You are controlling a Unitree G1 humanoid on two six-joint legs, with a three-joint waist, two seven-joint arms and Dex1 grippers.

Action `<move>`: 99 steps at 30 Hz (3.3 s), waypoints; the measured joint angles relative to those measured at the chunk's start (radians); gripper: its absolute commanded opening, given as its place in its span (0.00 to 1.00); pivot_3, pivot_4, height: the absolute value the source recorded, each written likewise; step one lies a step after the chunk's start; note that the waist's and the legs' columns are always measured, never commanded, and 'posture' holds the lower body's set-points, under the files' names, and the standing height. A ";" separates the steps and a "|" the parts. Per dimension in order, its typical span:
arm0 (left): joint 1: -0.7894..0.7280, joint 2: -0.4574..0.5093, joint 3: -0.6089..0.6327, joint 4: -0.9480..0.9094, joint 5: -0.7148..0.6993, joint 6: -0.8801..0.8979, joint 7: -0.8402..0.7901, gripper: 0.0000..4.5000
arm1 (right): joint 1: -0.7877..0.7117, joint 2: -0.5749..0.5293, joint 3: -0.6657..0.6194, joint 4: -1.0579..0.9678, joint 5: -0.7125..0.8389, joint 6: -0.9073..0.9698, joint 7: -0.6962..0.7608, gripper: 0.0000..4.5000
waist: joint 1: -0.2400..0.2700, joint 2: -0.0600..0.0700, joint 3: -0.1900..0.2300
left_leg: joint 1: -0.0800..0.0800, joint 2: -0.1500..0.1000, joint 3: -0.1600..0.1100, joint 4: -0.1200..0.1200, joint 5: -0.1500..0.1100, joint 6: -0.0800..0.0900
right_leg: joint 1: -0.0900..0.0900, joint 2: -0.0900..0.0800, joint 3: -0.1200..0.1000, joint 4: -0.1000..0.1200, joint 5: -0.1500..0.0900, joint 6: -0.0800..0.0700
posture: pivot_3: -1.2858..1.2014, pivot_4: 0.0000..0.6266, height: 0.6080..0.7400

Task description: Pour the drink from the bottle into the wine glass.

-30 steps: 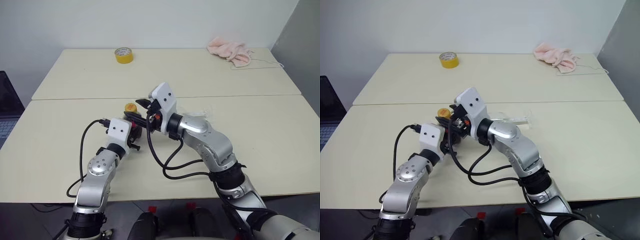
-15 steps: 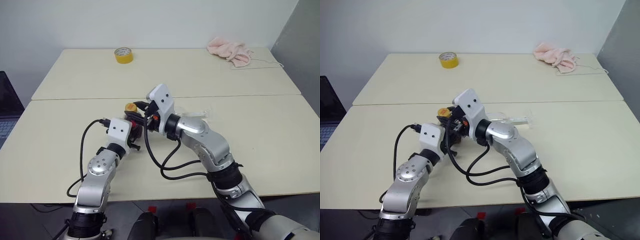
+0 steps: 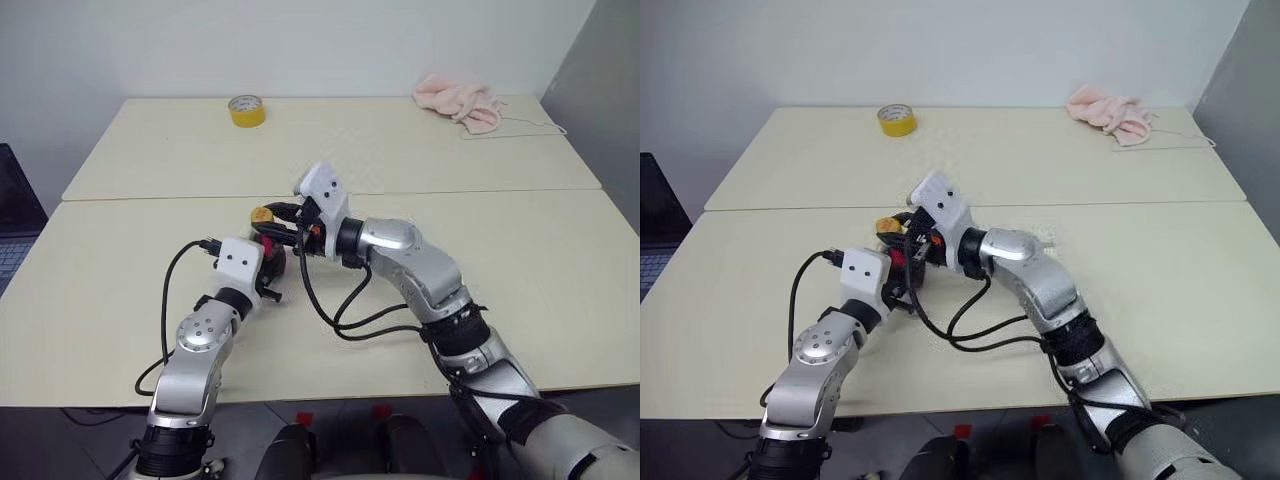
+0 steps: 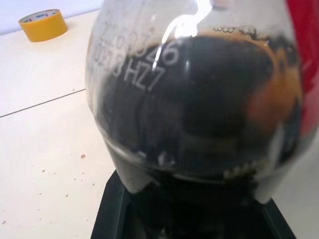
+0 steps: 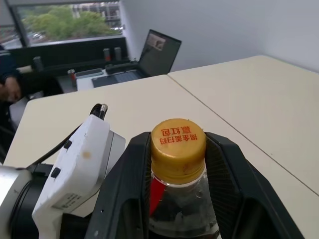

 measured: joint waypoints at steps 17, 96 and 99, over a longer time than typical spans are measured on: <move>0.010 0.012 0.048 -0.016 -0.025 0.061 -0.012 0.22 | -0.353 0.043 0.025 0.727 -0.073 -0.552 0.351 0.28 | -0.002 0.000 0.000 | 0.000 0.000 0.000 0.000 0.000 -0.001 | 0.000 -0.001 0.000 -0.001 0.000 0.000 | 0.52 0.24 1.00; 0.007 -0.011 0.001 -0.027 -0.028 0.039 -0.027 0.20 | 0.165 -0.105 -0.150 -0.183 -0.051 0.054 -0.187 0.90 | 0.002 0.000 0.000 | -0.001 0.000 0.001 0.000 0.001 -0.001 | -0.001 0.000 0.000 0.001 0.000 0.000 | 0.52 0.24 1.00; 0.006 -0.012 0.000 -0.027 -0.028 0.038 -0.026 0.20 | 0.169 -0.122 -0.144 -0.202 -0.039 0.075 -0.147 0.90 | 0.000 0.000 0.000 | -0.001 0.000 0.001 0.000 0.001 -0.001 | -0.001 0.000 0.000 0.001 0.000 0.000 | 0.52 0.24 1.00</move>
